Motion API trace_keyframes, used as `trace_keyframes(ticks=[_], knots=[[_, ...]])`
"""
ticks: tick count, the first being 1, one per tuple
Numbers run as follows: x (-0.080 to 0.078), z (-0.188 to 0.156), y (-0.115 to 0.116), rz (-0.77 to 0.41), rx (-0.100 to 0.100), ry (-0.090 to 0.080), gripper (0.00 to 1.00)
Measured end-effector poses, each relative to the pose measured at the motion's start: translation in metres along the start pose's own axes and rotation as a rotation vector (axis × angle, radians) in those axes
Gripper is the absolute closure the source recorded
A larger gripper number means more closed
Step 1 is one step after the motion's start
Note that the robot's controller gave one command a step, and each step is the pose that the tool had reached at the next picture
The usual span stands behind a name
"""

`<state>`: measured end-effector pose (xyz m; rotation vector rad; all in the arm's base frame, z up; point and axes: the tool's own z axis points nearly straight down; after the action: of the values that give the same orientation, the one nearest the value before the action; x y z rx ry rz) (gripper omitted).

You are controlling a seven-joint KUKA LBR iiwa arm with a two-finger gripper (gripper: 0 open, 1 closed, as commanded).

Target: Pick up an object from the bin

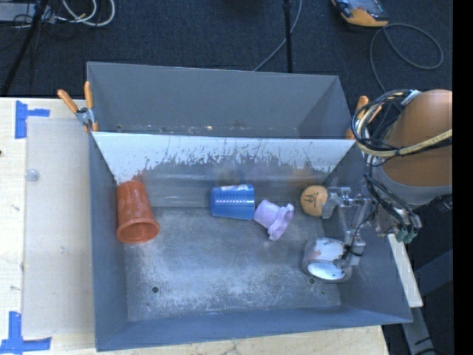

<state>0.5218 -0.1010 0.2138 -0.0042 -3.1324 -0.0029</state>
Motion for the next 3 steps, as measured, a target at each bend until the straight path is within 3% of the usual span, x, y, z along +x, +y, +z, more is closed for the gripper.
trace_keyframes(ticks=[1, 2, 3], knots=[[-0.001, -0.005, 0.0, -0.002, 0.001, -0.008, 0.0], [0.011, 0.031, -0.009, -0.018, 0.002, -0.013, 0.0], [0.022, 0.105, -0.021, -0.085, 0.001, -0.005, 1.0]])
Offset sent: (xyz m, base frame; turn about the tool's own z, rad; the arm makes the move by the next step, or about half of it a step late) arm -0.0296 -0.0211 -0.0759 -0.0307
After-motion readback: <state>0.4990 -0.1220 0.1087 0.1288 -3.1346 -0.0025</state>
